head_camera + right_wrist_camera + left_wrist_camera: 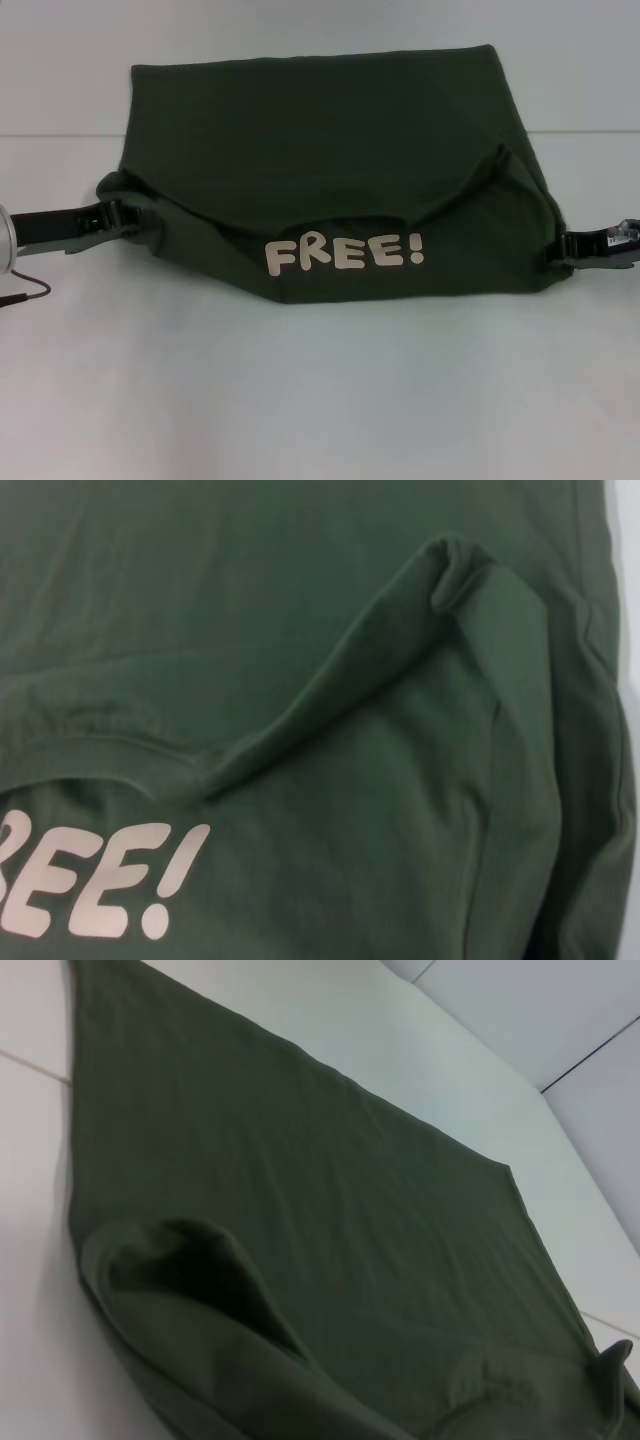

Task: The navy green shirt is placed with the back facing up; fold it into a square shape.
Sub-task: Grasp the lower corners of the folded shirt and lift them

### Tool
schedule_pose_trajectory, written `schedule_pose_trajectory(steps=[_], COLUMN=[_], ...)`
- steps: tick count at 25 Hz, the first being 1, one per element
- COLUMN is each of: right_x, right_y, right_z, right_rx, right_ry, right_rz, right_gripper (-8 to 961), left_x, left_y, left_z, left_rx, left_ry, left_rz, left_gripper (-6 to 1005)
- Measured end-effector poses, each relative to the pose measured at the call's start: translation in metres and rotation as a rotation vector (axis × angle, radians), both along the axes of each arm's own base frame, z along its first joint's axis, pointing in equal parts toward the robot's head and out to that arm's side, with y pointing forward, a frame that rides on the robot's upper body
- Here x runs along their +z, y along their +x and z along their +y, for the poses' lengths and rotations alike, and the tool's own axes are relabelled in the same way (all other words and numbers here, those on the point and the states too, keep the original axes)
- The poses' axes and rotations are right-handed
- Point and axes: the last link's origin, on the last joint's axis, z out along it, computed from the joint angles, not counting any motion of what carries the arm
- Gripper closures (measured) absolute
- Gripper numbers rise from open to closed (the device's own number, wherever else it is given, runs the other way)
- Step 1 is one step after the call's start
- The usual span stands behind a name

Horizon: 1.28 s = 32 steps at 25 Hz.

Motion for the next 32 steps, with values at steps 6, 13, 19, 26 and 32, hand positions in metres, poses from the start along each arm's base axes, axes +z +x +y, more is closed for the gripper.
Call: schedule_pose_trajectory(steps=[6,13,19,26,32], right_x=[0.015,0.035,0.046,0.052,0.057], right_y=[-0.006,-0.006,0.001,0.011,0.024], right_z=[-0.001,-0.020,-0.055,-0.102,-0.126], right_rx=[0.017,0.013,-0.026,-0.082,-0.131], right_ry=[-0.002,-0.052,-0.189,-0.365,-0.398], right_rz=[0.025,0.080,0.131,0.219,0.248], right_gripper=[822,909,910,909,908], left_x=[0.004,0.023,0.032,0.039,0.043], left_y=[0.003,0.005,-0.001,-0.003,-0.006], left_z=[-0.003,-0.023,-0.053,-0.095,-0.120], left_rx=[-0.024,-0.071,-0.074,-0.121,-0.141], left_ry=[-0.035,-0.190,-0.355,-0.547,-0.607], left_rz=[-0.004,-0.031,0.006,-0.024,-0.072], left_gripper=[960,961,961,961,961])
